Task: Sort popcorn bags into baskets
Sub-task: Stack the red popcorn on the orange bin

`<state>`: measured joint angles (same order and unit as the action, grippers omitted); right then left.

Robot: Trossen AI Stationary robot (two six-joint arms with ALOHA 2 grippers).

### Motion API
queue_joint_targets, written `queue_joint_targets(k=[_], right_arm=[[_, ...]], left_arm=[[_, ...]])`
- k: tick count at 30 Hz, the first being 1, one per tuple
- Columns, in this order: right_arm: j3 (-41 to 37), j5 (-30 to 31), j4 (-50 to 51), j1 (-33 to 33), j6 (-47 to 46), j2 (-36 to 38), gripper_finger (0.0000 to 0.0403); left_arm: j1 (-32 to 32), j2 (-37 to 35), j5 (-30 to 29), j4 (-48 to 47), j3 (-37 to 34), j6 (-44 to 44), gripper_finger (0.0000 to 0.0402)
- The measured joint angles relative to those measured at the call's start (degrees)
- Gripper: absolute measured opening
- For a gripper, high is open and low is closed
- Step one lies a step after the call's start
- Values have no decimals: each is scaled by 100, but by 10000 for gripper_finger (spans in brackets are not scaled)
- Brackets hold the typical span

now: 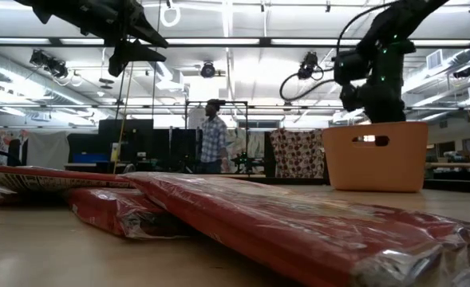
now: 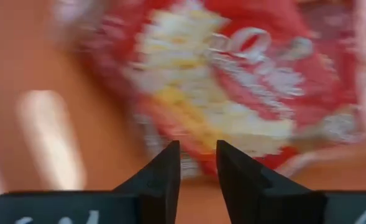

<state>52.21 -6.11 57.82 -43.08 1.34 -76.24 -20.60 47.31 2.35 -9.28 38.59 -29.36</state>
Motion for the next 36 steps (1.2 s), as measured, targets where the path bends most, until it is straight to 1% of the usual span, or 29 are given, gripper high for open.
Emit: queue_joint_targets(k=[4, 10, 13, 15, 18, 20, 22, 24, 26, 28, 30, 33, 36], right_arm=[[0, 655, -76, -104, 535, -359, 114], [0, 867, -484, -385, 1537, -969, 111], [18, 1251, -699, -529, 2040, -1292, 110], [28, 1789, -907, -578, 2386, -1444, 110], [37, 2879, -1314, -575, 2734, -1573, 104], [82, 3160, -1543, -563, 3045, -1505, 94], [130, 3166, -1838, -540, 3295, -1372, 82], [127, 3137, -1920, -502, 3336, -1203, 70], [127, 3109, -1942, -475, 3247, -999, 61], [127, 2993, -1857, -438, 2889, -755, 55], [127, 2565, -1794, -439, 2437, -519, 53], [120, 1633, -1782, -581, 2000, -224, 59], [-19, 1247, -1821, -685, 1812, -127, 79]], left_arm=[[0, 0, 0, 0, 0, -2, 146], [0, 0, 2, 0, 0, -11, 146], [0, 0, 2, 0, 0, -37, 146], [0, 0, 2, 0, 0, -132, 146], [0, 0, 2, -2, 0, -230, 146], [0, 0, 2, 0, 0, -310, 146], [0, 0, 2, -2, 0, -310, 146], [0, 0, 2, -1, 0, -310, 146], [0, 0, 2, 0, 0, -310, 146], [0, 0, 2, -2, 0, -310, 146], [0, 0, 2, -2, 0, -310, 146], [0, 0, 2, -2, 0, -296, 146], [0, 0, 0, -2, 0, -205, 146]])
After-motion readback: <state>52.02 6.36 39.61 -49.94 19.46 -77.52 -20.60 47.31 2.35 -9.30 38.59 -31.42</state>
